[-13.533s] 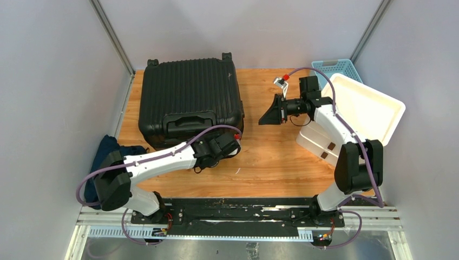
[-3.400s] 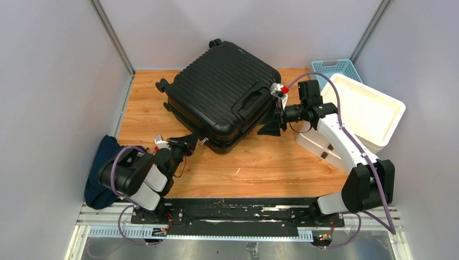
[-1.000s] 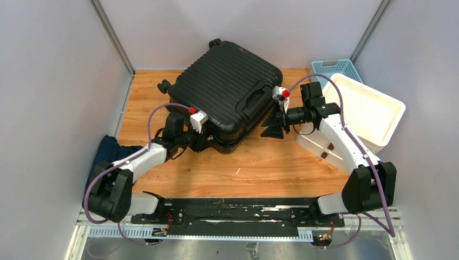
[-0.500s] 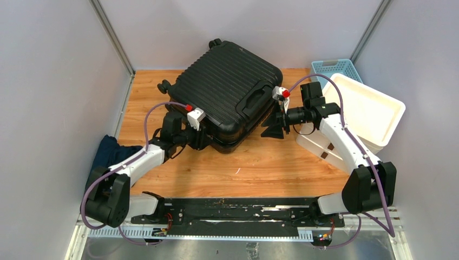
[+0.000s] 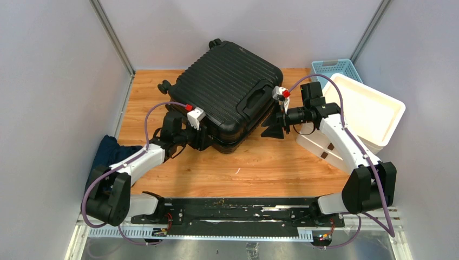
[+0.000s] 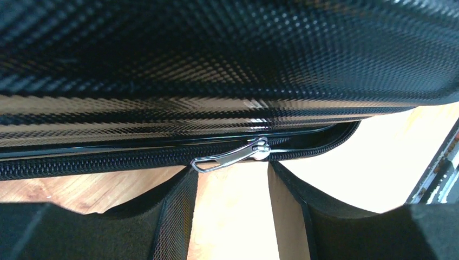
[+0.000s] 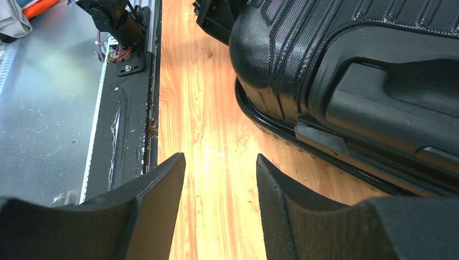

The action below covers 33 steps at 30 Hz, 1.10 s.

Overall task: Open, take out, and arrange the luggage
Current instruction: Unzip the luggage at the center of the board.

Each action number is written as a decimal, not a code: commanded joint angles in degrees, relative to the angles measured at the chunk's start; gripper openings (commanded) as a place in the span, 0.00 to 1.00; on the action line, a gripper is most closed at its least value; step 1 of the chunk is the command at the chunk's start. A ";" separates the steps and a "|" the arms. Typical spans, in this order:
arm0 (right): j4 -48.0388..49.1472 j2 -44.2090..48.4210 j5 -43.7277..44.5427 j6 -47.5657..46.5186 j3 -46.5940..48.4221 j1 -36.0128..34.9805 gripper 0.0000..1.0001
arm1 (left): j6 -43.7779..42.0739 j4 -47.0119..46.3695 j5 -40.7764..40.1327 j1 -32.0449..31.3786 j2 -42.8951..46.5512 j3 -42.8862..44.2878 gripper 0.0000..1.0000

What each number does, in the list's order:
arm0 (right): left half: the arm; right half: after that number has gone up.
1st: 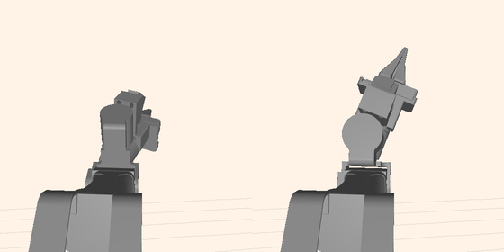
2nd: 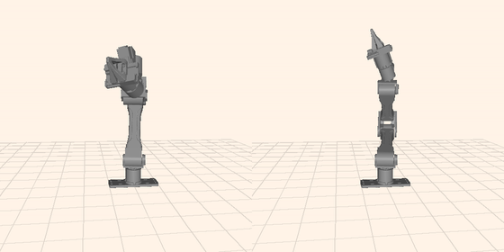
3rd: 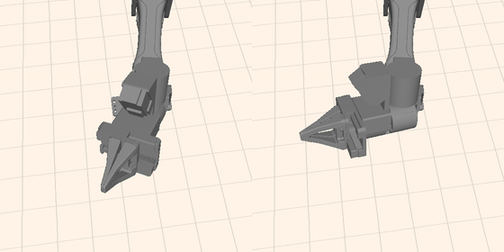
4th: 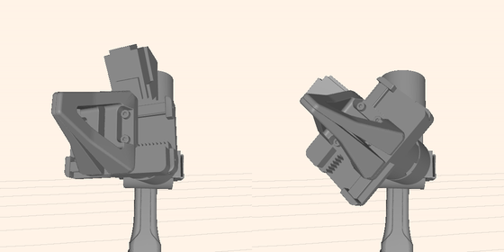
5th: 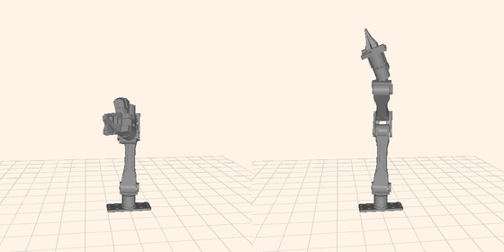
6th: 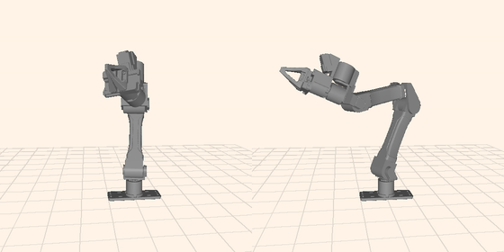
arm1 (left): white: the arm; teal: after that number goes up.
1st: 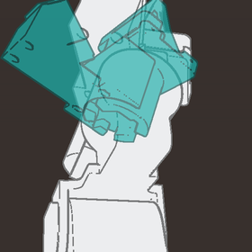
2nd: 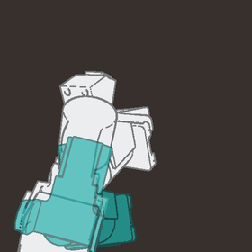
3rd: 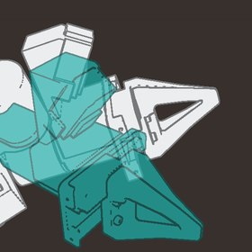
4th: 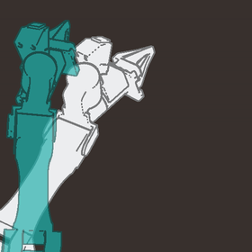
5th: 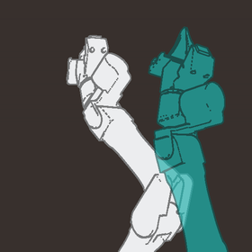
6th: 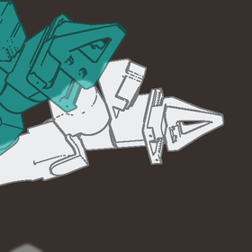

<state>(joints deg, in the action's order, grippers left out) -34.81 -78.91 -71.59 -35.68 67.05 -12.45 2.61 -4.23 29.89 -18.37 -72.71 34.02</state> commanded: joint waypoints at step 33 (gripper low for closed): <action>-2.85 -0.52 -3.19 -1.96 1.95 1.12 0.55 | 28.38 -14.53 -3.30 7.46 1.43 -4.02 0.82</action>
<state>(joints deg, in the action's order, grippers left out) -36.10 -78.96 -72.90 -36.10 67.79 -12.21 28.49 -12.69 25.98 -11.31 -69.95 28.62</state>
